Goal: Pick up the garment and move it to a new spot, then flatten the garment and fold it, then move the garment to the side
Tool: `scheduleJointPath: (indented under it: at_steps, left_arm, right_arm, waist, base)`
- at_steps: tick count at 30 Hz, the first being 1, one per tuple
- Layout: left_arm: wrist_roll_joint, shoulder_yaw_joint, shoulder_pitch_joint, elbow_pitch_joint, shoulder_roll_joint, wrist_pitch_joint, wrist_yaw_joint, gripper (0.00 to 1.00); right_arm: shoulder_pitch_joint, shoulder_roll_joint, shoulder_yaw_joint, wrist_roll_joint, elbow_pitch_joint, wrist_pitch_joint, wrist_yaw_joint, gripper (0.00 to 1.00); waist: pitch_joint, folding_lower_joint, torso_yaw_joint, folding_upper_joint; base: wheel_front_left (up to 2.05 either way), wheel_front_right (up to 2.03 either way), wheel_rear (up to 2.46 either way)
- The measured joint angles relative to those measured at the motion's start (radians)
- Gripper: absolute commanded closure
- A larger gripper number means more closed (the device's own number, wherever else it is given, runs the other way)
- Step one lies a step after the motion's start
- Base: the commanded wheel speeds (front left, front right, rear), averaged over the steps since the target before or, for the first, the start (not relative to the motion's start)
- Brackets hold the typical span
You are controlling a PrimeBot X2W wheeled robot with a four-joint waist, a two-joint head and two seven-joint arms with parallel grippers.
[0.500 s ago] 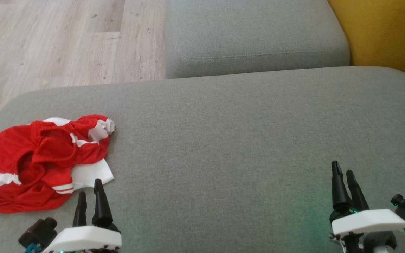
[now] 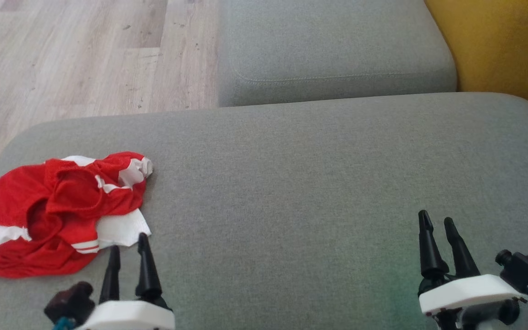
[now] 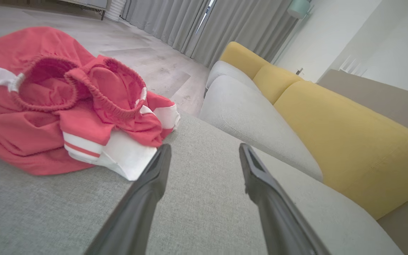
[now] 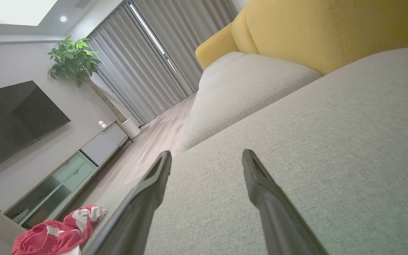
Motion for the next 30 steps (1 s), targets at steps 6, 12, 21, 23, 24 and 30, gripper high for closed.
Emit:
scheduleJointPath:
  at_steps: [6,12,21,23,24,30]
  left_arm:
    - [0.063,-0.008,0.005,-0.002,0.001,-0.013,0.014,0.0]
    - [0.137,-0.019,0.006,-0.01,0.002,-0.033,0.028,0.0]
    - [0.253,-0.046,0.023,-0.013,0.003,-0.058,0.045,0.0]
    - [0.27,-0.048,0.024,-0.013,0.003,-0.065,0.045,0.0]
    - [0.278,-0.049,0.024,-0.013,0.004,-0.067,0.045,0.0]
    - [0.349,-0.064,0.025,-0.03,0.005,-0.089,0.053,0.0]
  right_arm:
    - [0.01,0.0,0.009,-0.062,-0.013,-0.016,0.0,0.0]
    - [0.022,0.0,0.026,-0.14,-0.022,-0.033,0.0,0.0]
    - [0.034,-0.001,0.035,-0.252,-0.027,-0.059,0.0,0.0]
    - [0.043,-0.001,0.035,-0.268,-0.026,-0.066,0.0,0.0]
    - [0.044,-0.001,0.036,-0.279,-0.025,-0.069,0.0,0.0]
    - [0.044,-0.001,0.036,-0.315,-0.026,-0.088,0.0,0.0]
  waist:
    - [-0.007,0.0,0.003,0.0]
    - [-0.011,0.0,0.003,0.0]
    - [-0.021,0.0,0.004,0.0]
    - [-0.023,0.0,0.005,0.0]
    - [-0.025,0.0,0.006,0.0]
    - [-0.028,0.0,0.006,0.0]
  base:
    - [0.0,0.0,0.0]
    - [0.0,0.0,0.0]
    - [0.0,0.0,0.0]
    - [0.0,0.0,0.0]
    - [0.0,0.0,0.0]
    - [0.0,0.0,0.0]
